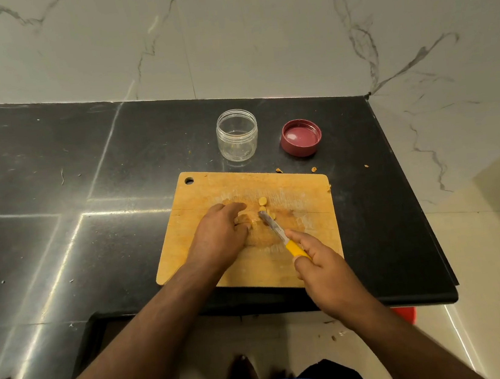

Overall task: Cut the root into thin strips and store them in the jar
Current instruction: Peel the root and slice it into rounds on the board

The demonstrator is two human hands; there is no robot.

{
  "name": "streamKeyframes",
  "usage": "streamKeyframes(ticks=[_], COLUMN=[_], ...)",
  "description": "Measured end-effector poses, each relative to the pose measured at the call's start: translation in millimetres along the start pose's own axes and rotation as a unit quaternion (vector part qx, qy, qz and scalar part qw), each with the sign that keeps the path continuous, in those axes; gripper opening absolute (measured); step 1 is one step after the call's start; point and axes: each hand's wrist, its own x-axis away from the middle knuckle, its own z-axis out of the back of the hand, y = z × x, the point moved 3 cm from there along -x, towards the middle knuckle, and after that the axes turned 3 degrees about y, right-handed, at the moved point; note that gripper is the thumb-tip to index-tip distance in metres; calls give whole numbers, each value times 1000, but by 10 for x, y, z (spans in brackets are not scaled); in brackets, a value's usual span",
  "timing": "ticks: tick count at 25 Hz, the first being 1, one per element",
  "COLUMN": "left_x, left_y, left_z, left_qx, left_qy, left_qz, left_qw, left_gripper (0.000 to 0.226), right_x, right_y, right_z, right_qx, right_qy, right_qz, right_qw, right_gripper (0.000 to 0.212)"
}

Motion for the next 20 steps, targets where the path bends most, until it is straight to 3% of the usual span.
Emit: streamKeyframes(ticks=[7,12,20], left_x=[33,53,79], left_y=[109,94,78], left_z=[-52,-26,-3], left_qx=[-54,-32,-39], left_qy=[-22,-3,5], left_qz=[-36,25,21], left_qw=[998,999,999], left_gripper=[48,42,38], right_x=[-7,-11,-56], right_y=[-3,67,104], right_z=[95,229,188], right_qx=[179,132,151], right_qy=[-9,-15,-54], right_qz=[116,115,148], right_qw=[977,984,976], right_gripper=[52,52,51])
